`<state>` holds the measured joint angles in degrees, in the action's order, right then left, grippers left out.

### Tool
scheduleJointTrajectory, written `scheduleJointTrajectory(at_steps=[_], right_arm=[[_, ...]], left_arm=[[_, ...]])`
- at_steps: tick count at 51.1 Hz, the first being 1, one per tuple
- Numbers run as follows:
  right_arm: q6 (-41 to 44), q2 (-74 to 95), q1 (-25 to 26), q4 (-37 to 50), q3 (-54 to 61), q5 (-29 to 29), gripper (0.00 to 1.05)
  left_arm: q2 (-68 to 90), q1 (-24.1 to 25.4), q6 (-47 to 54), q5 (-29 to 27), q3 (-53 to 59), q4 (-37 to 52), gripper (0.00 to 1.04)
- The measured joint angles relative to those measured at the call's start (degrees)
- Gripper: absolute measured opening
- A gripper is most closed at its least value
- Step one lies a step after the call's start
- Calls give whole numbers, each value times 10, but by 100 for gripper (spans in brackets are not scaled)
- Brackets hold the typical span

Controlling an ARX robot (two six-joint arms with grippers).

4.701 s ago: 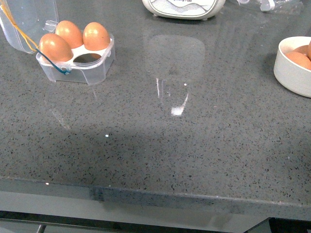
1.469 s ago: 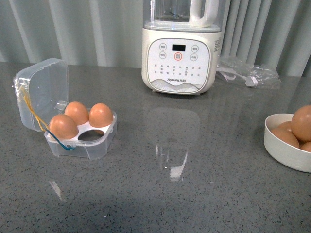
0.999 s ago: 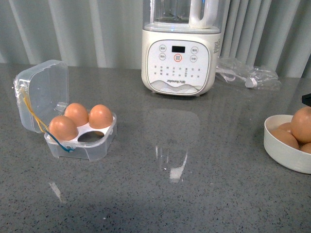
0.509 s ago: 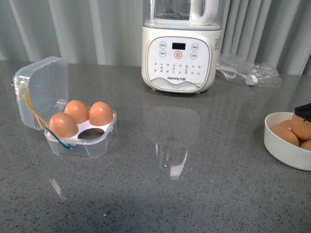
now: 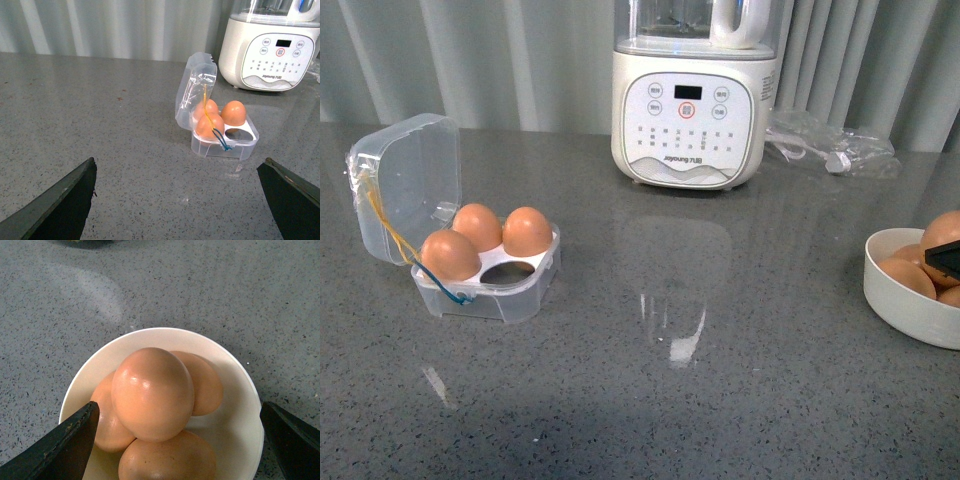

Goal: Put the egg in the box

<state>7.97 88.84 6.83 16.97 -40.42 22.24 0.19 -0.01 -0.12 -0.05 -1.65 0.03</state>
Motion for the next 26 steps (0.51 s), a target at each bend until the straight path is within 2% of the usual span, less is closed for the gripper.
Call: scheduleJointTrajectory(at_steps=[15, 20, 26], right_arm=[[-5, 3, 0, 2, 2, 4, 47], [-5, 1, -1, 4, 4, 7, 41], [-7, -6, -5, 5, 5, 9, 40]], left_arm=[[0, 0, 0, 0, 0, 0, 98], [0, 0, 0, 0, 0, 0, 98], [0, 0, 0, 0, 0, 0, 98]])
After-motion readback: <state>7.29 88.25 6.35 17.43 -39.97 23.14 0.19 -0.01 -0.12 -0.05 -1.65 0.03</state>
